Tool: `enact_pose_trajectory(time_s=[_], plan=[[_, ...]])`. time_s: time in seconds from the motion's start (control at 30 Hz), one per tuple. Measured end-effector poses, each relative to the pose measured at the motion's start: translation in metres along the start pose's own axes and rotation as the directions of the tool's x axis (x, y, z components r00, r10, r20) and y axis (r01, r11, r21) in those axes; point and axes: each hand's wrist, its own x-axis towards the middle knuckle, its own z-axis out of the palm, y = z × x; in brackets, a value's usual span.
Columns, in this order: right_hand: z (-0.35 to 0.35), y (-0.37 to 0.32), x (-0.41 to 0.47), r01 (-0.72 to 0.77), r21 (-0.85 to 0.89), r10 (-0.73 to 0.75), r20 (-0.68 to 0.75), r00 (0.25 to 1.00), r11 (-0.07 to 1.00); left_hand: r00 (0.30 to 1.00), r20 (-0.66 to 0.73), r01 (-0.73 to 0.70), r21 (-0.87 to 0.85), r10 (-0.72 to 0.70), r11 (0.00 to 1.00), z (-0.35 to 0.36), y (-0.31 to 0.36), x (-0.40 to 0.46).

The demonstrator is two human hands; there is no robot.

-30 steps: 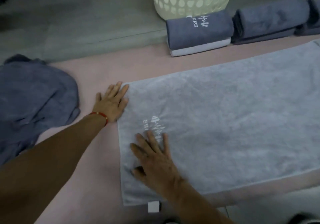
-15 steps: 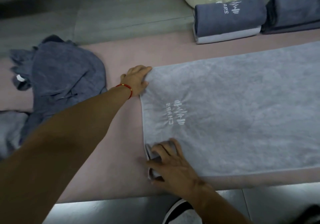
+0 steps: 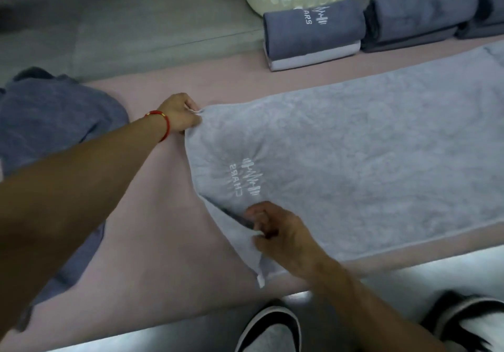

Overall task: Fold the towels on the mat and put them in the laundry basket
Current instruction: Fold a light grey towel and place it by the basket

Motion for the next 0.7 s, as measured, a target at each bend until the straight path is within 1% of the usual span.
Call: enact_pose_trajectory(time_s=[0.03, 0.1, 0.17, 0.2, 0.3, 0.4, 0.53, 0.63, 0.7], plan=[[-0.024, -0.001, -0.002, 0.01, 0.0, -0.01, -0.008, 1.0, 1.0, 0.999, 0.013, -0.048, -0.054, 0.049, 0.997, -0.004, 0.007, -0.002], [-0.074, -0.004, -0.007, -0.001, -0.043, 0.0, -0.025, 1.0, 0.999, 0.985, 0.071, -0.139, -0.235, 0.16, 0.962, -0.011, 0.03, -0.011], [-0.125, -0.01, -0.013, -0.086, -0.043, 0.081, -0.105, 0.991, 0.995, 0.959, 0.127, -0.186, -0.39, 0.252, 0.902, -0.013, 0.065, -0.014], [-0.15, -0.012, -0.017, -0.141, -0.024, 0.136, -0.158, 0.978, 0.99, 0.945, 0.149, -0.204, -0.427, 0.291, 0.881, -0.011, 0.086, -0.015], [-0.218, -0.016, -0.033, -0.271, -0.065, 0.24, -0.299, 0.923, 0.96, 0.918, 0.156, -0.262, -0.453, 0.365, 0.852, 0.004, 0.155, -0.01], [-0.284, -0.017, -0.058, -0.348, -0.11, 0.288, -0.363, 0.886, 0.931, 0.905, 0.16, -0.276, -0.485, 0.395, 0.83, 0.03, 0.224, 0.002], [-0.363, -0.022, -0.096, -0.372, -0.129, 0.272, -0.475, 0.837, 0.919, 0.847, 0.27, -0.277, -0.51, 0.458, 0.814, 0.075, 0.314, 0.021], [-0.418, -0.017, -0.126, -0.379, -0.121, 0.261, -0.536, 0.803, 0.917, 0.835, 0.309, -0.261, -0.508, 0.456, 0.821, 0.119, 0.383, 0.031], [-0.452, -0.003, -0.144, -0.365, -0.07, 0.254, -0.598, 0.761, 0.928, 0.826, 0.354, -0.23, -0.501, 0.439, 0.835, 0.148, 0.425, 0.037]])
